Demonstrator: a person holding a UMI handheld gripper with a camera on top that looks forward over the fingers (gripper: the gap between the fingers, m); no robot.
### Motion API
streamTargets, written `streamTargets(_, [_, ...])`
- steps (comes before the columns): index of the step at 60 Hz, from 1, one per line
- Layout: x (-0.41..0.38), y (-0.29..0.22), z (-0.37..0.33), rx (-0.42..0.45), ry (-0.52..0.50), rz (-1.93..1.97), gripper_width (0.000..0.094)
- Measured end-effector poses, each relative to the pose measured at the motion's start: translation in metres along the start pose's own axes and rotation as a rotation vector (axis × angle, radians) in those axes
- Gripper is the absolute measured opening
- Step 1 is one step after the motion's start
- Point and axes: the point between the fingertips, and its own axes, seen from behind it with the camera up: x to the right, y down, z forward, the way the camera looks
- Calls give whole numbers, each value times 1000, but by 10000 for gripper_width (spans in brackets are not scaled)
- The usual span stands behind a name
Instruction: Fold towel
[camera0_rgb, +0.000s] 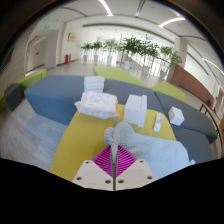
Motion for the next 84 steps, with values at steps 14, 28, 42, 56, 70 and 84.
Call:
streamTargets(14, [107,-45,-63,105,27,187,9])
streamTargets(28, [223,41,-45,-36,129,352,25])
streamTargets(42, [241,74,-30,-75,115,403,165])
streamTargets(56, [260,63,-87,-75,140,420,837])
streamTargets(70, [209,29,-195,20,97,335,835])
streamTargets(84, [134,13,-276,116,35,301,837])
